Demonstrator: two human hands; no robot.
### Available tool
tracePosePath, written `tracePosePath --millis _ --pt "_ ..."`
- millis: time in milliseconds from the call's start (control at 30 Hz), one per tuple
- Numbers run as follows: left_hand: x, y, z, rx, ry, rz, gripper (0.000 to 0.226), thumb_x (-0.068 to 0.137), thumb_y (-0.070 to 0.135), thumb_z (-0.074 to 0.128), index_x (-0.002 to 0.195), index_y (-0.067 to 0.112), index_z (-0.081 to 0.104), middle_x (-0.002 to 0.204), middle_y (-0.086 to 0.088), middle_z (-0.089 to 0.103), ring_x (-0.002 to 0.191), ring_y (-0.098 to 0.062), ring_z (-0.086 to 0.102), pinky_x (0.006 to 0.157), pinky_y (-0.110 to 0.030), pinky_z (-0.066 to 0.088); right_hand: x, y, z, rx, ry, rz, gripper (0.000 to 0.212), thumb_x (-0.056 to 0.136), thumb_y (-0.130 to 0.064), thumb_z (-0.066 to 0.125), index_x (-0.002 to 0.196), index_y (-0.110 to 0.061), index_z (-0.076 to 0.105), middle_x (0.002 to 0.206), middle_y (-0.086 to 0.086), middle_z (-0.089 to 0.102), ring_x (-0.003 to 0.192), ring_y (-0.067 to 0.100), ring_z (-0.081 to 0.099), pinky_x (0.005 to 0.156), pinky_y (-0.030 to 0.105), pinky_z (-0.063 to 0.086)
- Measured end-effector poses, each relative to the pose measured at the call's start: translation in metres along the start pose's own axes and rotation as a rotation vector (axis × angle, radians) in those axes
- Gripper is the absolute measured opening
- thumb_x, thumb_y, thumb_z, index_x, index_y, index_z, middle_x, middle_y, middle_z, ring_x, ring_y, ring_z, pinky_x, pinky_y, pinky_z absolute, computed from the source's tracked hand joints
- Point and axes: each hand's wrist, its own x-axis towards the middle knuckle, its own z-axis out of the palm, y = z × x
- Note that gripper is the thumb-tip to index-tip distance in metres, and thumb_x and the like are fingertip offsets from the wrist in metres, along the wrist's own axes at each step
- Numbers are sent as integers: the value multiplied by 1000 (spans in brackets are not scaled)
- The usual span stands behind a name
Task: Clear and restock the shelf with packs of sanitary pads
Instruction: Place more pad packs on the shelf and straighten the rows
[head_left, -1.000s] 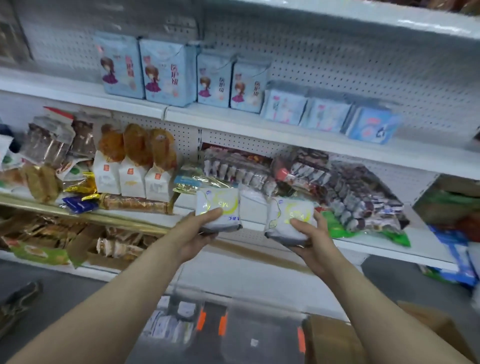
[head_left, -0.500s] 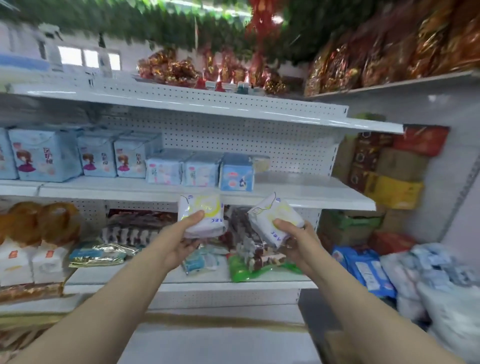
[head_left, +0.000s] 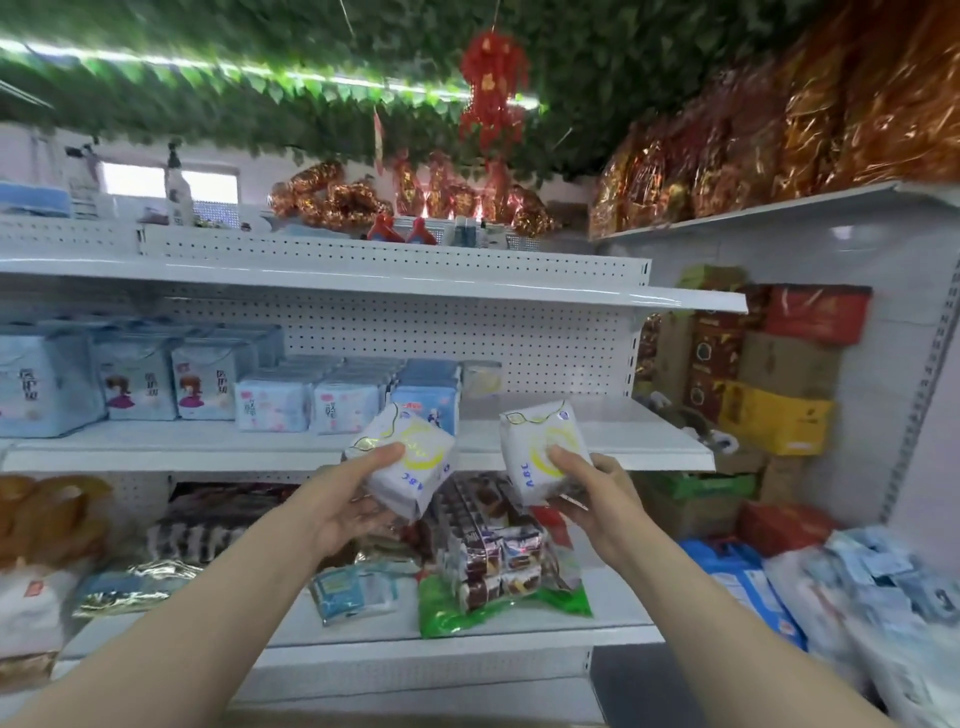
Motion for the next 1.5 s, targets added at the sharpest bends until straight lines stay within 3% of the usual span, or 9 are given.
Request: tracePosePath --millis 167,300,433,567,800,1033,1167,1300,1500 --pt "36 16 23 70 -23 11 32 79 26 81 105 12 69 80 -6 76 75 -21 67 60 -28 53 37 -5 -6 -15 -21 -44 76 82 -20 81 143 -38 39 122 7 70 101 25 73 88 46 60" --pt "66 26 49 117 -97 -23 28 79 27 81 100 16 66 89 -8 72 87 -29 67 94 -55 52 74 -12 -8 -32 -24 -59 77 79 -19 84 140 -44 44 125 3 68 103 27 72 83 44 61" --pt "107 34 71 100 -207 -60 36 74 19 82 105 14 66 82 -9 77 93 -32 70 77 -59 58 116 -17 -11 -22 24 -62 76 77 -14 85 135 -35 42 119 8 69 101 31 72 84 48 61" --pt "149 47 90 132 -270 -86 43 75 13 81 115 6 66 85 -14 76 91 -31 71 67 -55 61 156 -22 -16 -43 121 -87 74 74 -17 88 131 -22 40 119 9 68 96 24 72 72 36 59" --pt "203 58 115 209 -407 -83 57 70 3 80 124 4 63 112 -15 74 104 -29 70 73 -49 62 217 -23 -35 -93 187 -152 75 69 -27 92 128 -4 51 127 18 63 103 24 71 73 28 59" --pt "225 61 147 421 -341 -85 48 72 11 82 116 -2 68 112 -19 73 98 -31 72 75 -45 62 265 -28 -62 -94 56 -143 80 81 -16 81 145 -44 42 130 2 62 108 24 70 77 36 62" --pt "232 53 164 454 -282 -78 45 71 14 84 111 -1 70 108 -18 74 97 -29 72 79 -45 62 296 -38 -79 -126 -50 -112 67 85 -9 75 139 -34 45 117 7 69 98 27 72 78 41 62" --pt "237 40 179 514 -200 -105 62 51 21 90 106 -1 72 101 -15 76 86 -26 75 73 -42 63 325 -40 -97 -119 -105 -76 62 84 -5 75 130 -29 42 105 7 65 94 26 65 83 52 61" --pt "240 16 197 637 -114 -176 63 58 28 91 110 0 72 107 -15 75 100 -27 73 88 -42 60 357 -40 -124 -163 -159 -8 56 81 -12 82 119 -27 44 116 10 63 103 26 66 77 55 61"
